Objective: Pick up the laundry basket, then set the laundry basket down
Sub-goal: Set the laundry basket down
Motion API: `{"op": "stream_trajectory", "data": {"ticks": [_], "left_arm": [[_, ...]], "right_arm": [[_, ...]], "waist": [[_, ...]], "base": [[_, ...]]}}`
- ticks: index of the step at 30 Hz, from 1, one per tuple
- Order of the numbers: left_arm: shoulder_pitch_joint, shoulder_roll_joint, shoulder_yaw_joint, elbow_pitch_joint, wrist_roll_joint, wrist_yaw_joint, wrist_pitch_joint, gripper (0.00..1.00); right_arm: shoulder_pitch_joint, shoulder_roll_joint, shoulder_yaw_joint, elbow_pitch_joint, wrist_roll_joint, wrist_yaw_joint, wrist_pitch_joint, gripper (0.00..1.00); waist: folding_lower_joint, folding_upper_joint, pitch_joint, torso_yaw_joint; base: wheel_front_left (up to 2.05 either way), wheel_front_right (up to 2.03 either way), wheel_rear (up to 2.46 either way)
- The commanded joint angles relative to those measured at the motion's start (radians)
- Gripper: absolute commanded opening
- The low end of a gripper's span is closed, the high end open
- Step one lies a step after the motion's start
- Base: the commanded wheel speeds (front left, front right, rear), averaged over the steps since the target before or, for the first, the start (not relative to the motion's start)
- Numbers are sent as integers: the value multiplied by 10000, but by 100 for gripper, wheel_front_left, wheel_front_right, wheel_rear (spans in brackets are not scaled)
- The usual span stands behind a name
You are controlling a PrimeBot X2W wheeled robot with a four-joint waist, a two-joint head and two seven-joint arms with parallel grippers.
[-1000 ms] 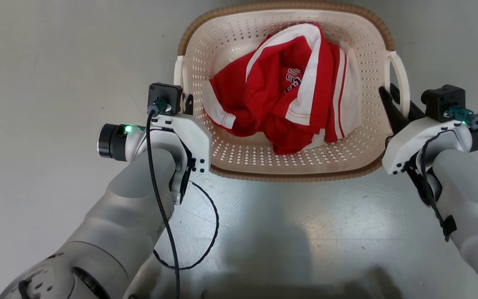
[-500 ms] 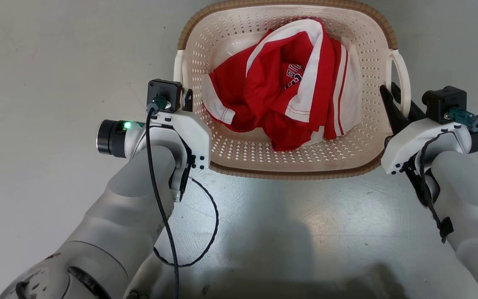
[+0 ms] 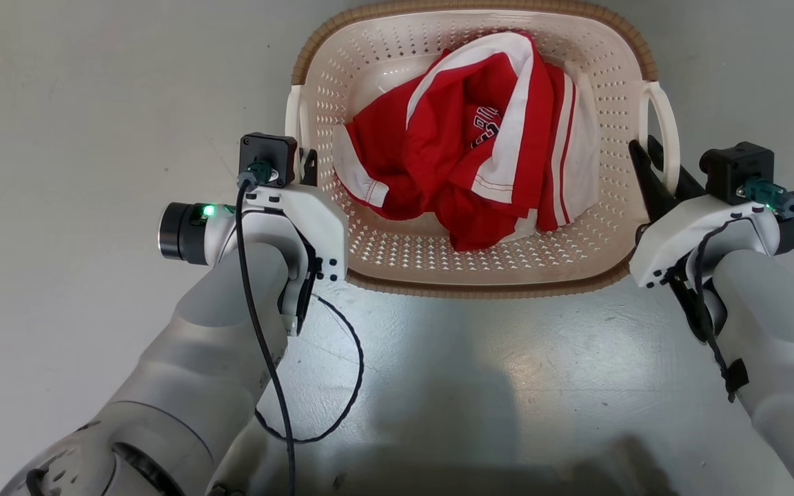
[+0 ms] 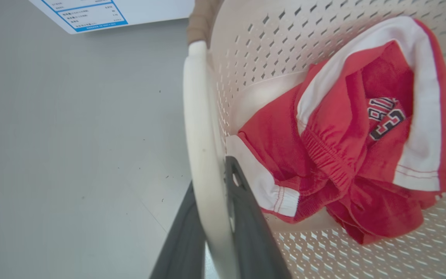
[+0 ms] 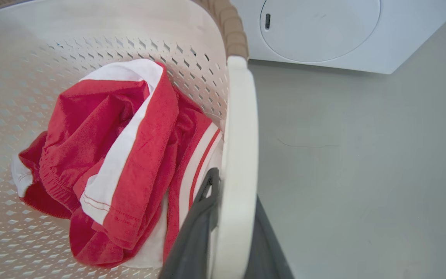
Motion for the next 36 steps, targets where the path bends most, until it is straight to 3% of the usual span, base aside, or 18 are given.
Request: {"op": "stream_trajectory", "data": {"ticks": [1, 2, 3, 23, 31, 36], "left_arm": [[137, 131, 133, -49, -110, 1, -64, 42], [137, 131, 133, -49, -110, 1, -64, 42], [139, 131, 107, -27, -161, 29, -64, 100], [397, 131, -132, 224, -793, 250, -59, 100], [989, 324, 1039, -549, 187, 530, -63, 100], [2077, 599, 2385, -1572, 1220, 551, -63, 100]], "right_arm": [[674, 260, 152, -159, -322, 177, -141, 43], [674, 260, 152, -159, -322, 177, -141, 43], [670, 269, 84, -149, -367, 177, -141, 100], [1224, 524, -1541, -566, -1347, 177, -141, 100], [1830, 568, -2339, -1094, -1926, 177, -141, 100], [2357, 692, -3039, -1682, -2400, 177, -141, 100]], "waist": [[0, 0, 3, -15], [0, 0, 3, -15], [0, 0, 4, -19], [0, 0, -943, -185], [0, 0, -2075, -275], [0, 0, -3190, -417]], "base": [[0, 0, 0], [0, 0, 0], [0, 0, 0], [0, 0, 0], [0, 0, 0], [0, 0, 0]]}}
